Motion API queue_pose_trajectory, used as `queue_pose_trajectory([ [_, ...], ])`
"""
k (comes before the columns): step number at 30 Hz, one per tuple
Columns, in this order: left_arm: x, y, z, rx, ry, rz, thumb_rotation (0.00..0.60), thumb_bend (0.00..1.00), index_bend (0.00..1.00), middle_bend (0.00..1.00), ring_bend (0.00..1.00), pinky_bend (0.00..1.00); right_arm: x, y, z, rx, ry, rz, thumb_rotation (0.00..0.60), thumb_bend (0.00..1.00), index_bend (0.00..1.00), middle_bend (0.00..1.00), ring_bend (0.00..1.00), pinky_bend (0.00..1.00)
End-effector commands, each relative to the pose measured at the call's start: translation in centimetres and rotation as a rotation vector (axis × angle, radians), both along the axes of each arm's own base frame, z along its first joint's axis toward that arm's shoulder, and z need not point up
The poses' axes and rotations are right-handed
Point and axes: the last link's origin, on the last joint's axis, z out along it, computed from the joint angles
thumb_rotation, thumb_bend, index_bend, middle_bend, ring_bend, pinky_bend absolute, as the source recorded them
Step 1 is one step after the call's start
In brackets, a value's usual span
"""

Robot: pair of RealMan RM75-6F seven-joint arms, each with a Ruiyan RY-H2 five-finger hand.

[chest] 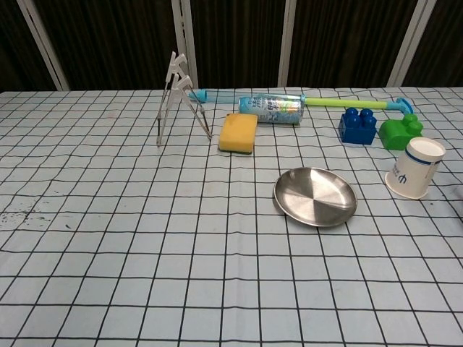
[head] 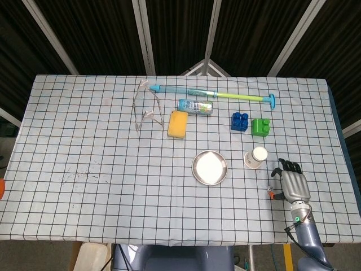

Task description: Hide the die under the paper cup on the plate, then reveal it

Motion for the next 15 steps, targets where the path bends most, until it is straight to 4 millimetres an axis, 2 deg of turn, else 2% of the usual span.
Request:
queue_pose_trajectory([
  [1,0.08,0.1,-0.24,-0.007,0.005,-0.001,0.6,0.7,0.21,0.0,0.0,0.12,-0.33,0.12,-0.23,0.0,-0.012,-0.01,0.6,0.16,0.43,0.11,0.08,0.0],
  [15,0.16,0.15,-0.43,-0.01,0.015,0.004,0.6,0.7,0.21,0.0,0.0,0.12,-0.79,0.17,-1.04,0.008,-0.022,-0.01,0.6,0.17,0.47,0.11,0.08,0.0],
])
